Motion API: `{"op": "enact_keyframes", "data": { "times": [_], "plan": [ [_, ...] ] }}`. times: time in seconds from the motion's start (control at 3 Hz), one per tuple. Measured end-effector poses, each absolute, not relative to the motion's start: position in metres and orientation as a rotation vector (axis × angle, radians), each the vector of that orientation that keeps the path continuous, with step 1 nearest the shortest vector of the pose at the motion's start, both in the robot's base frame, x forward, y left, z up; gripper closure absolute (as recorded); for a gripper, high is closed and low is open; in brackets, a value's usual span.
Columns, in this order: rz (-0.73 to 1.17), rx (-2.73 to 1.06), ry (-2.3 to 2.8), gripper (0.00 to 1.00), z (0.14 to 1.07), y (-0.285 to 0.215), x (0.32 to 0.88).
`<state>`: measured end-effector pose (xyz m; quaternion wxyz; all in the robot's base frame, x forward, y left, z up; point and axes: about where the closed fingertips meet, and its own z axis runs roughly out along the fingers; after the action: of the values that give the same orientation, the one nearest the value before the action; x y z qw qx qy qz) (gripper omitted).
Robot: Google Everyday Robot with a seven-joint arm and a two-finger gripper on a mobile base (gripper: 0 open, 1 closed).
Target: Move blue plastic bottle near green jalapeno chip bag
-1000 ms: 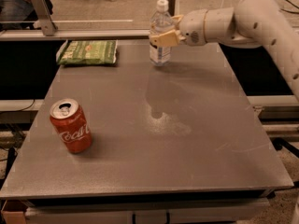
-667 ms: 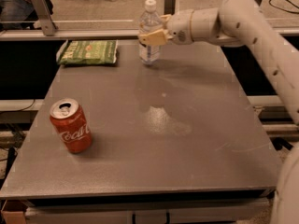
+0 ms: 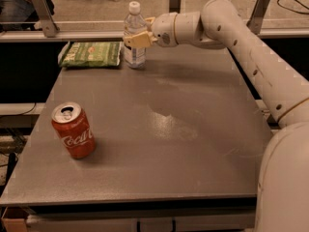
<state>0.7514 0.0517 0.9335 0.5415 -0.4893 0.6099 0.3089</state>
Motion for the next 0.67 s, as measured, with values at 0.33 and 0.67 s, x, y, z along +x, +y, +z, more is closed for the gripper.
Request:
{"op": "enact_keyframes", "data": {
  "times": [0.33, 0.67],
  "plan": [
    [0.771, -1.16, 1.45, 0.58, 0.928, 0.071, 0.755],
    [0.793, -1.157, 1.458, 0.35, 0.922, 0.082, 0.756]
  ]
}}
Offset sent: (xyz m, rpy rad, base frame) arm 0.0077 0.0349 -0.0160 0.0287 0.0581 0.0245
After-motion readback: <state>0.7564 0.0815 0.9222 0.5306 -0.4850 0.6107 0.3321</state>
